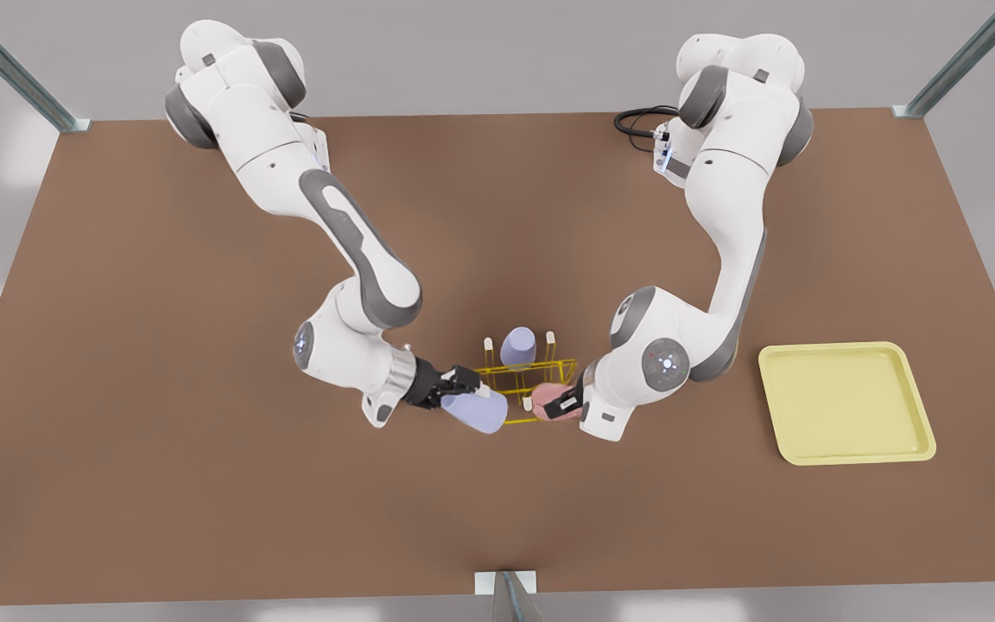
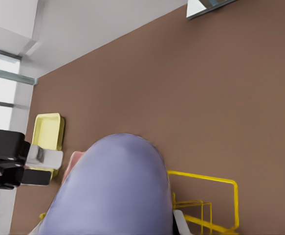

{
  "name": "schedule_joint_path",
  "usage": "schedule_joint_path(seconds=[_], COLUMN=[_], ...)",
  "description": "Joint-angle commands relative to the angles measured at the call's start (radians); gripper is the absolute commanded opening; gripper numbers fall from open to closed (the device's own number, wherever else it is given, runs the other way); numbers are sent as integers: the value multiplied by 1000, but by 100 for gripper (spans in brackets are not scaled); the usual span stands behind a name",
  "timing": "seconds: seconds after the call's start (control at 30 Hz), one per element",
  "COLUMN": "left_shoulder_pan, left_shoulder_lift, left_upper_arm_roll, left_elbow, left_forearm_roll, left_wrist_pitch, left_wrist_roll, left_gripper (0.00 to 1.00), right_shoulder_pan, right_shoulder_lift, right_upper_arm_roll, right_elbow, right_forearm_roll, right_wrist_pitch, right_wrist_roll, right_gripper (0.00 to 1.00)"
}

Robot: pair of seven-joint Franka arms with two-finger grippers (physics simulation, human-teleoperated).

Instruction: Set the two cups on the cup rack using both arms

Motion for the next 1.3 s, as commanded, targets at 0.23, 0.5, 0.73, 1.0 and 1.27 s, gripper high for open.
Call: schedule_joint_path(seconds=[0.23, 0.5, 0.73, 1.0, 1.27], left_shoulder_pan=[258, 238, 239, 239, 239], left_shoulder_lift=[-272, -631, -609, -591, -589], left_upper_arm_roll=[1, 86, 84, 84, 84], left_elbow=[59, -269, -268, -268, -268], left_forearm_roll=[253, 259, 242, 242, 242], left_wrist_pitch=[-577, -498, -502, -498, -498], left_wrist_roll=[685, 1147, 1147, 1145, 1145], left_gripper=[100, 100, 100, 100, 100], right_shoulder_pan=[9, 12, -2, -85, -456], right_shoulder_lift=[5, 34, 21, -418, -808], right_upper_arm_roll=[0, 2, 11, -240, -12], right_elbow=[-25, -25, -16, -21, -178], right_forearm_roll=[3, 3, 6, -967, -962], right_wrist_pitch=[15, 15, 0, -986, -1073], right_wrist_roll=[-6, -4, 2, 286, 171], right_gripper=[82, 100, 100, 100, 100])
